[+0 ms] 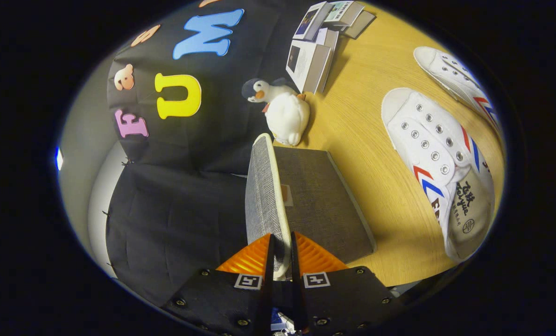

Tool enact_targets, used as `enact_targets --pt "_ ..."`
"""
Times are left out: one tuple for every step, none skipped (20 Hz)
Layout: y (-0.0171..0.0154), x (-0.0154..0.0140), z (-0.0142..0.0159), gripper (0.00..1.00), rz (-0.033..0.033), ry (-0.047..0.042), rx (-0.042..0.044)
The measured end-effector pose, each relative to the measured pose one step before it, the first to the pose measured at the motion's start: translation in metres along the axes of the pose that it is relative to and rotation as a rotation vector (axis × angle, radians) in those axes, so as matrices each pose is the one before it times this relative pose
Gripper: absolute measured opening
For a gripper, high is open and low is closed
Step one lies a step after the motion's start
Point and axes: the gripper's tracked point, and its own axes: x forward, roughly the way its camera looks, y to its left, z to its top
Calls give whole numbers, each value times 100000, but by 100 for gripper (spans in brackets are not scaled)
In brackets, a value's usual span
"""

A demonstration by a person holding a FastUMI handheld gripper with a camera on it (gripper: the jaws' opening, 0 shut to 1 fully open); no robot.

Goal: Open the storage box then place both shoes into the box .Put the left shoe in first, then the right shoe, with the right side of both shoes facing outward in a uniform manner.

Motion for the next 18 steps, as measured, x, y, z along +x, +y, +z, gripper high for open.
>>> enact_targets --pt "21 -66 -58 18 -58 772 -1175" --pt "670 -755 125 18 2891 -821 -883" --pt "128 -44 511 1 -53 -2498 84" --pt "446 179 -249 0 -211 1128 -1692" --pt "102 -24 -28 0 -1150 171 -1795" --pt "486 -93 -333 1 408 1719 -1346" --pt "537 -230 277 1 -53 -776 -977" --pt "838 -223 63 0 996 -40 -1035" --pt "850 -249 219 1 870 -195 -841" --pt "913 -153 153 0 800 102 -1410" --pt "873 -110 232 1 286 -172 -1691" --pt "844 -155 126 0 -217 -245 -2094" --pt "738 21 232 0 -516 -406 -1970" --pt "996 -73 96 1 229 -259 -1153" --pt "987 40 150 0 789 -528 -705" --pt "1030 170 15 0 946 -353 -891" --pt "739 243 79 1 28 -277 -1358" --pt "414 116 112 0 -1020 -729 -1425"
